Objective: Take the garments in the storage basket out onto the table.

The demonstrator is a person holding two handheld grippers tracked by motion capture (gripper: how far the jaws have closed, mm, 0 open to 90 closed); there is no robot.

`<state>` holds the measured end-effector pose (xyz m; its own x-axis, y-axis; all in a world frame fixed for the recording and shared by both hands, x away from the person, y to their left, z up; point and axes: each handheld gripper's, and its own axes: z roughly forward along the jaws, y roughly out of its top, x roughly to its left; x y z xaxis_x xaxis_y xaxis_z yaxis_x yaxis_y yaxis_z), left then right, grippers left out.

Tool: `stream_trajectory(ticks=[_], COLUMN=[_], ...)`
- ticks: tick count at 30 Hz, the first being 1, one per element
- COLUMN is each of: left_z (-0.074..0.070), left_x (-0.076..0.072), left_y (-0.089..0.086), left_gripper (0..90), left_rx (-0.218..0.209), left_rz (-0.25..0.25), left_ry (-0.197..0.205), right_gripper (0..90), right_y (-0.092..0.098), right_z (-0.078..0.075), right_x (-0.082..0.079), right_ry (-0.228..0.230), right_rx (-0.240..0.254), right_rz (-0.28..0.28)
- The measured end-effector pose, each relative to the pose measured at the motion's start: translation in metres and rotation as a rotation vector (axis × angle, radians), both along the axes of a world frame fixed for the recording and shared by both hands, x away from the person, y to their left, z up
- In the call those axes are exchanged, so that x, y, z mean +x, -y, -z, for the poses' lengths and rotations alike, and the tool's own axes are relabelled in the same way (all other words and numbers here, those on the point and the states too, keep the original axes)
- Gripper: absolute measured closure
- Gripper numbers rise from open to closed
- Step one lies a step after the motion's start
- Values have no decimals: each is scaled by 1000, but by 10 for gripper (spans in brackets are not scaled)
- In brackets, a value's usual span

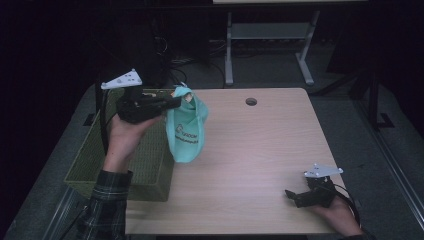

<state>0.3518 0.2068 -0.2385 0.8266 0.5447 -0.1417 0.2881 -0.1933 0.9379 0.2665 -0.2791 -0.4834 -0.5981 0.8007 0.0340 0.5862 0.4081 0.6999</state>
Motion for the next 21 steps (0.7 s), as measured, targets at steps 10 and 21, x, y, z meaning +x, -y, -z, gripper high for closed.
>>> stream_trajectory(ticks=[10,21], left_z=[16,33], left_x=[3,5], left_y=[30,62], left_gripper=[838,838], left_rx=[-1,14], left_rz=[65,125], left_ry=[-6,-20], right_gripper=[0,0], right_y=[0,0], right_z=[0,0], right_x=[0,0], right_ry=[4,0], right_rx=[-2,1], right_rz=[-2,0])
